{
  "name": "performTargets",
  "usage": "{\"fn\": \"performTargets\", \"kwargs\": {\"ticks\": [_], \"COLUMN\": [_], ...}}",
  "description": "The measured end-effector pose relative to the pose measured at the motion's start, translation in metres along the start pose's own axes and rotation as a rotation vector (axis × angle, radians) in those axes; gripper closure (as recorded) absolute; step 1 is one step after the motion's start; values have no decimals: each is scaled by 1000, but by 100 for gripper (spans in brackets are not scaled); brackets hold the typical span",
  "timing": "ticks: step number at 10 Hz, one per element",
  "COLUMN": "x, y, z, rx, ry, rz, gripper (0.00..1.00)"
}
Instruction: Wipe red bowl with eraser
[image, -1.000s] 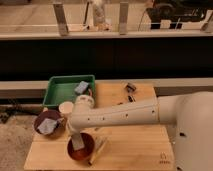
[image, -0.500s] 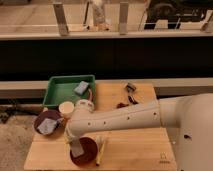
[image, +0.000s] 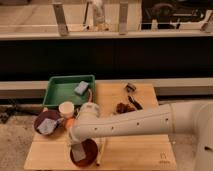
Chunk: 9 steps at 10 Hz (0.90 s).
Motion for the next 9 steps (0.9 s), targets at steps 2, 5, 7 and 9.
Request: {"fn": "performTargets", "kwargs": {"ticks": [2,5,7,9], "x": [-11,-22,-30,-31], "y": [2,16,30,38], "z": [-1,-6,-10,-8], "rx": [-1,-5,0,22], "ry": [-3,0,-18,-100], "rz": [20,52,78,99], "gripper": [100,100,100,100]}}
